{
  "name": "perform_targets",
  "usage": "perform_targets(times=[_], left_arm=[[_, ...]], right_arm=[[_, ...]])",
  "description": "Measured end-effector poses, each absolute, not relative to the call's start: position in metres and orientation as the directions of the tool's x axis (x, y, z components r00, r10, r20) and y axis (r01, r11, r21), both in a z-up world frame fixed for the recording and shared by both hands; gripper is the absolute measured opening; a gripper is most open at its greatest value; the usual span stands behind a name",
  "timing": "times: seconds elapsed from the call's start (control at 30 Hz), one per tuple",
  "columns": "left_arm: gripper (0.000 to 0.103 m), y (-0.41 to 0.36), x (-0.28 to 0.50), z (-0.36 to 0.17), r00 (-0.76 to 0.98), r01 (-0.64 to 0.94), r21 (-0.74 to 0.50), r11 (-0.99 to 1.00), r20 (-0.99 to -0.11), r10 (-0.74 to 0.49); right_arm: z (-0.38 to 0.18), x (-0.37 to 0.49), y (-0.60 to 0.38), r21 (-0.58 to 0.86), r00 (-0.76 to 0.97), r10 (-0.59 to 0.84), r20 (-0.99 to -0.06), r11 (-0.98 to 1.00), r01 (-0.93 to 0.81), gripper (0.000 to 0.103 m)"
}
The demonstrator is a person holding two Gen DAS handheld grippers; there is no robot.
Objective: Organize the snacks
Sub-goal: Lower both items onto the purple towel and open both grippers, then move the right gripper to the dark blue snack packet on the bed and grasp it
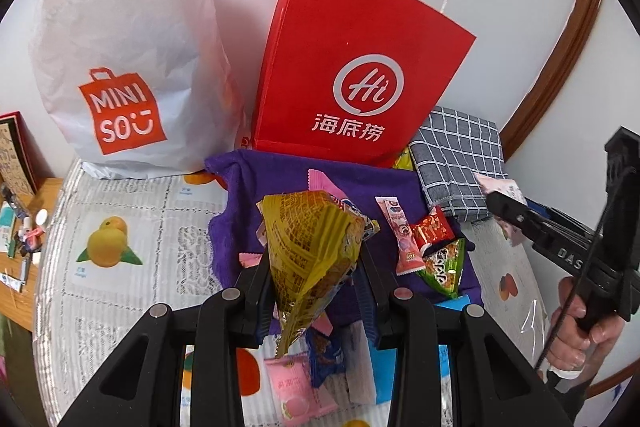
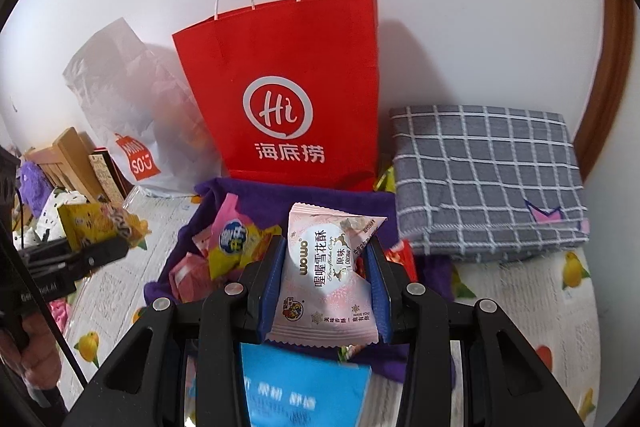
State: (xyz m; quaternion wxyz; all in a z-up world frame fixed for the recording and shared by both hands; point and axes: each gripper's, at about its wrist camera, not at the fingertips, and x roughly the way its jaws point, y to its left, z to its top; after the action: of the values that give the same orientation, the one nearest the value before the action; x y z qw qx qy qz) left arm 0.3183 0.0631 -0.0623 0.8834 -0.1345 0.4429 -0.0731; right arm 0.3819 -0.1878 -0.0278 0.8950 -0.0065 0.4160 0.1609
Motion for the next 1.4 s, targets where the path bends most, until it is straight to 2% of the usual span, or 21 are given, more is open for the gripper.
perform_targets(times=[0.47, 0.57, 0.8, 1.03, 1.13, 1.2, 1.4], left_arm=[[0.033, 0.029, 0.355, -0.118, 0.486, 0.078, -0.345, 0.935, -0.806, -0.338], [0.033, 0.022, 0.361, -0.126, 0.481, 0.077, -0.321, 0.944, -0.818, -0.317], [0.033, 0.016, 0.374, -0.141, 0.451, 0.074, -0.368, 0.927, -0.816, -0.360], [0.033, 0.015, 0.379, -0.143, 0.441, 0.061, -0.386, 0.921, -0.817, -0.371], [0.042, 0.017, 0.381, -0.143, 0.421, 0.042, -0.384, 0.923, -0.831, -0.365], [0.053, 0.019, 0.380, -0.141, 0.421, 0.021, -0.363, 0.931, -0.842, -0.338], [0.054, 0.023, 0.366, -0.127, 0.432, 0.009, -0.319, 0.948, -0.853, -0.292]], right_arm=[[-0.105, 0.436, -0.170, 0.104, 0.456, 0.244, -0.856, 0.945, -0.310, 0.040], [-0.118, 0.441, -0.170, 0.081, 0.420, 0.219, -0.881, 0.944, -0.321, 0.040], [-0.123, 0.442, -0.175, 0.106, 0.386, 0.243, -0.890, 0.934, -0.342, 0.041], [-0.097, 0.435, -0.186, 0.116, 0.437, 0.259, -0.861, 0.938, -0.328, 0.056], [-0.084, 0.426, -0.185, 0.096, 0.476, 0.250, -0.843, 0.941, -0.325, 0.058], [-0.077, 0.419, -0.182, 0.087, 0.486, 0.252, -0.837, 0.938, -0.335, 0.058], [-0.060, 0.396, -0.171, 0.071, 0.513, 0.261, -0.818, 0.930, -0.359, 0.058]])
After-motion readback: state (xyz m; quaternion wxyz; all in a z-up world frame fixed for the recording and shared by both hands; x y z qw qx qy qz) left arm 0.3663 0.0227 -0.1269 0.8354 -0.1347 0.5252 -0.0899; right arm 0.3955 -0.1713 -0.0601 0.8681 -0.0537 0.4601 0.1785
